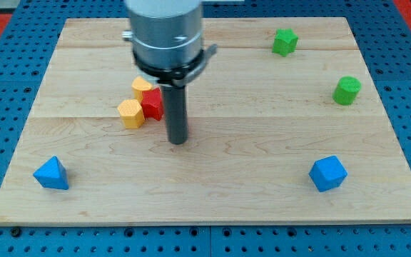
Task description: Move the blue triangle vertically below the green star
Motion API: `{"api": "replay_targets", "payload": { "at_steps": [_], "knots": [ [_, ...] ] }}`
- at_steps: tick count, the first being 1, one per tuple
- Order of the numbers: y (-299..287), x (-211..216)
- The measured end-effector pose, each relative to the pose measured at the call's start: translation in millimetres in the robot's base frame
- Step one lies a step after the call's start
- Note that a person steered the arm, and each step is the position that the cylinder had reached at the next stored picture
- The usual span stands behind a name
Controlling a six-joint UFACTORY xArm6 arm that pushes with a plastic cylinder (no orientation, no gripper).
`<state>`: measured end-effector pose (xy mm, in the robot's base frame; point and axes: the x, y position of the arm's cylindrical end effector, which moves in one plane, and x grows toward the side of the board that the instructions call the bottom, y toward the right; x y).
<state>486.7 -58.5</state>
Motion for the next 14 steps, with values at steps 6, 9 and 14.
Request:
{"api": "replay_targets", "payload": {
  "at_steps": [6,9,14],
  "knots": [
    [-160,75],
    [-140,67],
    [34,4]
  ]
}}
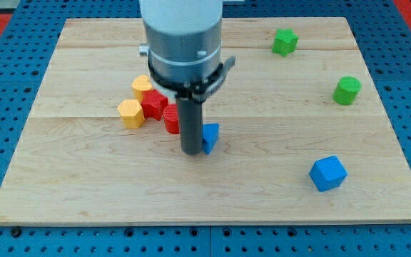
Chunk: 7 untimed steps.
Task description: Move the blue triangle vertically below the green star
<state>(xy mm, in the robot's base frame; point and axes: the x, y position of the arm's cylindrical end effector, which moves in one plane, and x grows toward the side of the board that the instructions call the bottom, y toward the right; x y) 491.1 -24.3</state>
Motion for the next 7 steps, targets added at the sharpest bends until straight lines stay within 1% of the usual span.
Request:
{"api": "replay_targets", "payload": {
  "at_steps": [2,3,4,5,6,7],
  "knots": [
    [48,-14],
    [73,-33],
    [134,-54],
    [154,-38],
    [234,3],
    [255,52]
  ]
}}
